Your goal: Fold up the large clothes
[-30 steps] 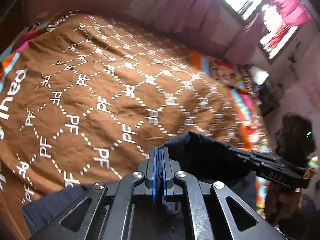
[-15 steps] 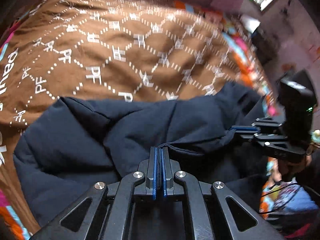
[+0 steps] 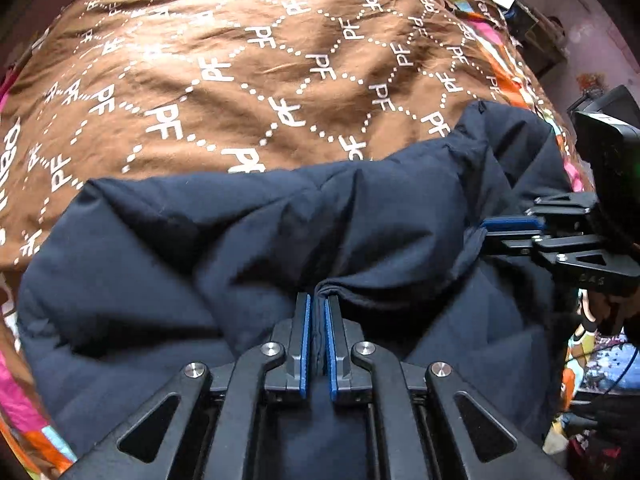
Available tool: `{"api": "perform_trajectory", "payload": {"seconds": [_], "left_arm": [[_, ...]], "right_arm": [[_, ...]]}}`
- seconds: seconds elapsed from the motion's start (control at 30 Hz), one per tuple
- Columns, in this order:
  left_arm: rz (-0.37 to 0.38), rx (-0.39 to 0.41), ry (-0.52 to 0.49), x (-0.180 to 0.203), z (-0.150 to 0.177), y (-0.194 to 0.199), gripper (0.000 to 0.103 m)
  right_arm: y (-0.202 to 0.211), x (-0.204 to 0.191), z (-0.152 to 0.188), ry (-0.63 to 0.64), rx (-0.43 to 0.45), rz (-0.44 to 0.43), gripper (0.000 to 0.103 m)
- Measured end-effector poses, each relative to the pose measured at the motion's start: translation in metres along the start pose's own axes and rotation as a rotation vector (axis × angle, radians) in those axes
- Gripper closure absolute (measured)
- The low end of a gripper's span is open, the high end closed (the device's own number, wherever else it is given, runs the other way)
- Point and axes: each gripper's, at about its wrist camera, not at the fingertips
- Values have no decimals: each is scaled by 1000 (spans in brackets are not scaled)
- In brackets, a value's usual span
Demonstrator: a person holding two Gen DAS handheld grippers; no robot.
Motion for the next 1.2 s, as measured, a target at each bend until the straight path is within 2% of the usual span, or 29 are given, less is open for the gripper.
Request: {"api": "perform_trajectory", "payload": {"seconds": [0.07, 0.13, 0.17, 0.23, 0.27, 0.3, 0.37, 0.43, 0.5, 0.57, 0.63, 0.73, 0.8, 0.9, 1.0, 1.2], "left_arm": [[-13, -16, 0, -1, 1, 12, 92], [-32, 6, -5, -2, -1, 28, 86], [-42, 39, -11, -1, -3, 39, 82], [-48, 113, -15, -4, -6, 59, 73], [-31, 164, -4, -8, -9, 71, 65], [-10, 206, 18, -11, -14, 79, 54], [41, 275, 72, -17, -28, 86, 43], [64, 282, 114, -18, -48, 78, 43], [89, 257, 108, -11, -70, 58, 44], [112, 207, 75, 1, -84, 31, 44], [138, 161, 55, 9, -87, 8, 45], [177, 101, 32, 13, -79, -13, 50], [177, 102, -33, 19, -67, -14, 54], [186, 71, -146, 32, -51, -14, 55], [164, 34, -256, 44, -41, -17, 55], [167, -24, -302, 46, -39, -15, 55]], "right_arm": [[10, -5, 6, 27, -26, 31, 85], [23, -10, 7, 43, -33, 46, 77], [31, -11, 8, 46, -25, 43, 75], [54, -13, 3, 58, 20, 28, 61], [63, -14, -1, 63, 46, 29, 57], [72, -13, -6, 69, 78, 32, 56], [83, -10, -23, 67, 155, 47, 56], [84, 2, -42, 23, 214, 50, 56], [69, 18, -64, -61, 250, 9, 57], [51, 24, -74, -110, 250, -19, 64], [30, 28, -76, -131, 213, -39, 76], [2, 21, -65, -118, 141, -31, 82], [-5, 16, -59, -87, 94, -20, 83], [-19, 11, -52, -68, -13, -29, 83], [-31, -1, -46, -5, -120, -1, 83], [-43, -22, -45, 55, -252, 37, 83]]}}
Point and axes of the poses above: each gripper's, at about its wrist camera, not at the fingertips, and y roughly against the way its jaws point, x to its right, z to its underside, and after that the axes turned 10 degrees about -z, right-handed
